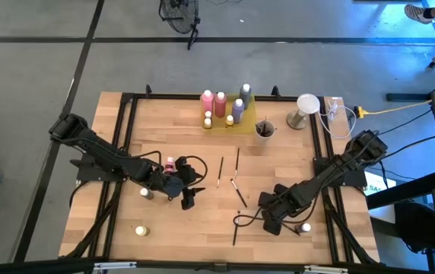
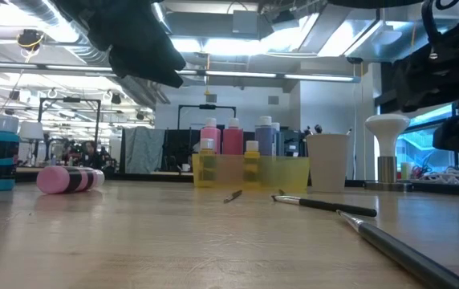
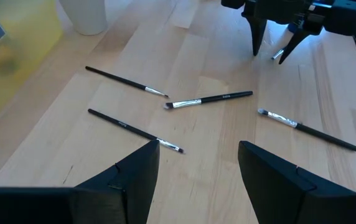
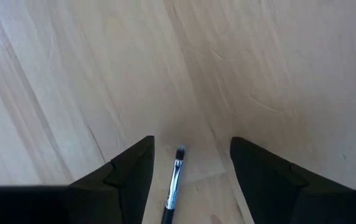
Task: Pick & Place Paint Supplies
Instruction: Put the silver paint brush into the white cup
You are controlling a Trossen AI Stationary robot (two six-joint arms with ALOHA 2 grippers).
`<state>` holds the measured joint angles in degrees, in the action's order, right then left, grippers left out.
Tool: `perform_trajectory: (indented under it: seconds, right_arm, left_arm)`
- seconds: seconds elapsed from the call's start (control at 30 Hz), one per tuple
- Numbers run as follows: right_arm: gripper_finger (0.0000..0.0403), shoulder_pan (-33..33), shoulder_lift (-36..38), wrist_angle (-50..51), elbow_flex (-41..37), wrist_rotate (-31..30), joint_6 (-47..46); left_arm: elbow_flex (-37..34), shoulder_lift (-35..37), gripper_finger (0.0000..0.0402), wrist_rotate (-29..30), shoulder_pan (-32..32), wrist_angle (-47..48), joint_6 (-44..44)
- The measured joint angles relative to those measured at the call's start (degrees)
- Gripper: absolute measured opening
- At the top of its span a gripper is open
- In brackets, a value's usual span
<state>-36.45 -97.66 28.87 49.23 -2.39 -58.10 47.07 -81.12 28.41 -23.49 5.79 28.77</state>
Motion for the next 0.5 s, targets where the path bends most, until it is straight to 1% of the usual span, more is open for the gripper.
perform_trajectory:
  seconds: [0.23, 0.5]
  right_arm:
    - [0.0217, 0.38, -0.79, 3.42, 3.28, 0.57, 0.26]
    - [0.0217, 0.50, -5.01, 7.82, 6.62, 3.11, -0.20]
  left_arm:
    - [0.00, 0.00, 0.0213, -0.01, 0.00, 0.01, 0.00]
    - [0.00, 0.00, 0.0213, -0.01, 0.00, -0.01, 0.00]
